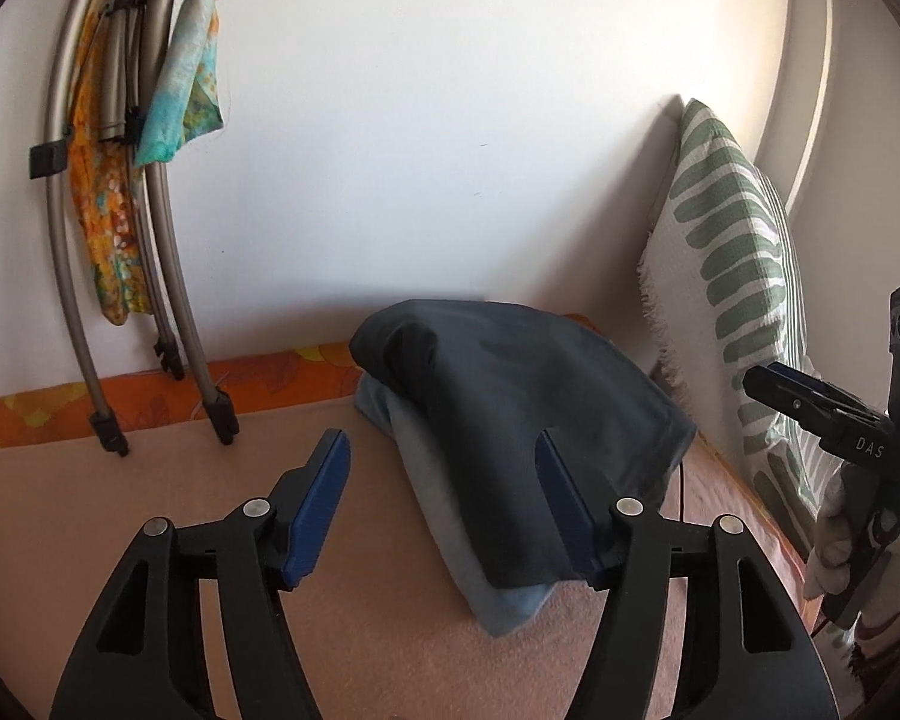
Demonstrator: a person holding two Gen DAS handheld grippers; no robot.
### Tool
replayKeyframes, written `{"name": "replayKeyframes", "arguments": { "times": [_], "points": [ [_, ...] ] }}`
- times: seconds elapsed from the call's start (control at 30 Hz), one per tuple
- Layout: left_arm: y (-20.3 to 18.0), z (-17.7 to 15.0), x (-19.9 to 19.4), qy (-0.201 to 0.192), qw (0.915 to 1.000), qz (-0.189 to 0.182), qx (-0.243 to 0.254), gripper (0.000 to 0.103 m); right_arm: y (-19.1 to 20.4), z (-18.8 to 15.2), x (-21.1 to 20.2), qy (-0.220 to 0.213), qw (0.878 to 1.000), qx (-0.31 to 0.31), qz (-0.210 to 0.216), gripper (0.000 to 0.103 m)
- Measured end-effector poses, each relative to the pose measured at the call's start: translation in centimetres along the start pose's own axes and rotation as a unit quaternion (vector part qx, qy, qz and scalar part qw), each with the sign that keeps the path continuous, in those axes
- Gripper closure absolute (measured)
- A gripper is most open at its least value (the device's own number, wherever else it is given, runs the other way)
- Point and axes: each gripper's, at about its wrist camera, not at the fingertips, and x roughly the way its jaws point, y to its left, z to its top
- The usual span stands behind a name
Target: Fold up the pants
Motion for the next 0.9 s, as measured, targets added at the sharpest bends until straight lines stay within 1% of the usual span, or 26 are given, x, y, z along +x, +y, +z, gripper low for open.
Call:
{"name": "replayKeyframes", "arguments": {
  "times": [0.07, 0.13, 0.23, 0.3, 0.43, 0.5, 0.6, 0.77, 0.9],
  "points": [
    [-0.4, -0.4, -1.4, -0.004, 1.0, 0.001, 0.008, 0.036, 0.7, -0.3, -1.5, -0.008, 1.0, -0.002, -0.017, 0.008],
    [-0.8, -0.8, -3.0, -0.009, 0.9999, -0.002, 0.01, 0.031, 1.4, -0.6, -3.0, -0.013, 0.999, -0.006, -0.032, 0.005],
    [-1.3, -1.5, -5.5, -0.017, 0.9998, -0.007, 0.01, 0.029, 2.6, -0.9, -5.7, -0.029, 0.999, -0.007, -0.044, 0.0],
    [-1.5, -1.9, -7.0, -0.023, 0.9997, -0.009, 0.009, 0.026, 3.3, -1.3, -7.3, -0.035, 0.999, -0.004, -0.04, 0.0],
    [-1.7, -3.2, -10.0, -0.029, 0.9994, -0.017, 0.001, 0.025, 4.7, -2.4, -9.7, -0.041, 0.998, -0.004, -0.043, 0.0],
    [-1.8, -3.9, -11.4, -0.033, 0.9994, -0.014, 0.002, 0.025, 5.6, -3.2, -10.7, -0.043, 0.998, -0.012, -0.05, 0.0],
    [-1.8, -5.0, -13.1, -0.038, 0.9992, -0.01, 0.002, 0.023, 6.7, -4.5, -11.9, -0.042, 0.998, -0.012, -0.044, 0.0],
    [-2.0, -7.1, -15.4, -0.05, 0.9987, 0.004, 0.008, 0.023, 7.8, -6.8, -13.7, -0.044, 0.999, 0.006, -0.03, 0.0],
    [-2.3, -9.4, -16.2, -0.05, 0.9984, 0.011, 0.022, 0.023, 8.7, -8.3, -14.1, -0.046, 0.998, 0.007, -0.039, 0.0]
  ]
}}
